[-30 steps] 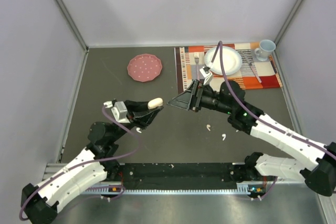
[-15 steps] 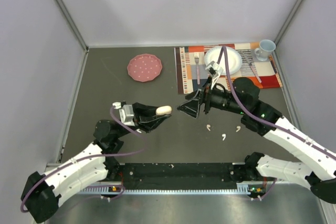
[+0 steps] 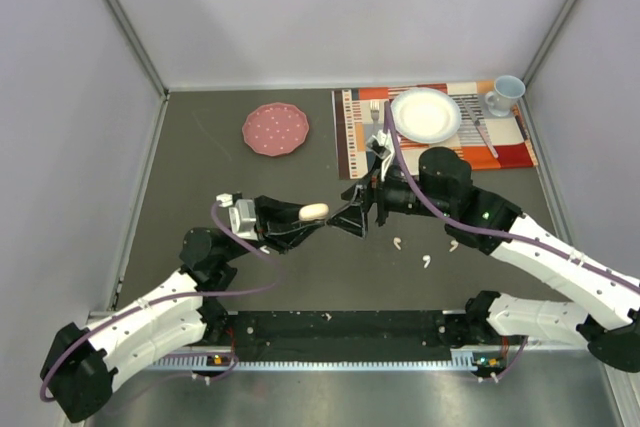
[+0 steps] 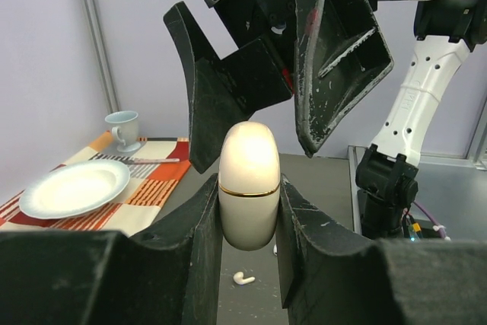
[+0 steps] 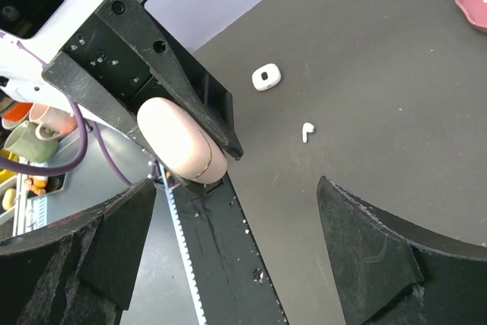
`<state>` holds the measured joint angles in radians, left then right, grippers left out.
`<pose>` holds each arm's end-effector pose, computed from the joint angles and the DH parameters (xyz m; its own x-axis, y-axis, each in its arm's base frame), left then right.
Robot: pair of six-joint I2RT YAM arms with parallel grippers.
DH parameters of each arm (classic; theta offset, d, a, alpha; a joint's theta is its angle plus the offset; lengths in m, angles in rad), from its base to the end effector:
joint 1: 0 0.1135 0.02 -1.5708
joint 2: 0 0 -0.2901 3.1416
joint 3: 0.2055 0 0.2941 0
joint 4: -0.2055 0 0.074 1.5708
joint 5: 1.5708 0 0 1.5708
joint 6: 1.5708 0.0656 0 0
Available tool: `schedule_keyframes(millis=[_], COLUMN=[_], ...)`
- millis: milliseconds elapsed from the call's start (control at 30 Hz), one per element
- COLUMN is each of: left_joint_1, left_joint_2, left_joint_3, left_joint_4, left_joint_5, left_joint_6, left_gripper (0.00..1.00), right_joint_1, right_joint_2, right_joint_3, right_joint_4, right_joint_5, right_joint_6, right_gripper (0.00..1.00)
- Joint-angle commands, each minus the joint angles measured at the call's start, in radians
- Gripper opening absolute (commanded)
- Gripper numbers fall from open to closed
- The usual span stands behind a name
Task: Insert the wireless bluetooth earbuds into the charging case
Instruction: Open the charging case.
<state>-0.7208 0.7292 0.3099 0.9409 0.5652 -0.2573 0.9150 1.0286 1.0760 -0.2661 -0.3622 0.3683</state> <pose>0.1295 -0.1605 0.3089 0.1314 -0.4015 -0.9064 0.9716 0.2335 0.0375 0.1567 0.2418 0.4062 -0.4662 -0.0538 -0.8830 -0.8406 0.3381 0.4232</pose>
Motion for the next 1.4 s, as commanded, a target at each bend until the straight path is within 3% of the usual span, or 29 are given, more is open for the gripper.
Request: schedule_keyframes(millis=[0, 800, 1367], left_joint_1=[0.003, 0.001, 0.001], left_joint_2=[0.003, -0.004, -0.102], left_joint_3=[0.035, 0.051, -0.008], left_joint_4=[0.059, 0.045, -0.074], left_joint_5=[0.025, 0.114, 0.009], left_joint_6=[-0.011, -0.049, 0.007], left_gripper=[0.00, 0.00, 0.00], right_joint_1=[0.013, 0.013, -0.041], right_joint_2=[-0.007, 0.011, -0.051], right_joint_3=[0.038, -0.007, 0.021], right_joint_4=[0.033, 0.116, 0.139], right_joint_5=[0.060, 0.183, 0.180], right_joint_6=[-0.002, 0.096, 0.164], right_gripper=[0.87, 0.87, 0.91])
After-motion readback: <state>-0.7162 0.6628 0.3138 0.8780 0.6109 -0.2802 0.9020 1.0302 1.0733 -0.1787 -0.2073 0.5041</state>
